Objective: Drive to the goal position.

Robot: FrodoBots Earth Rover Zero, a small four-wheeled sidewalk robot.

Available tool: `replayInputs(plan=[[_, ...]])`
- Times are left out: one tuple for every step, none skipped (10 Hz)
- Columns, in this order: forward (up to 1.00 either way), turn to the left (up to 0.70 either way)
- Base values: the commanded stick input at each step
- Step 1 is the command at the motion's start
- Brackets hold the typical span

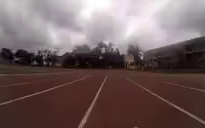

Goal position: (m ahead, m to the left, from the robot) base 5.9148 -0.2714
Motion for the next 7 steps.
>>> replayInputs(plan=[[0.7,0.0],[0.7,0.0],[0.7,0.0],[0.7,0.0],[0.7,0.0],[0.7,0.0],[0.7,0.0]])
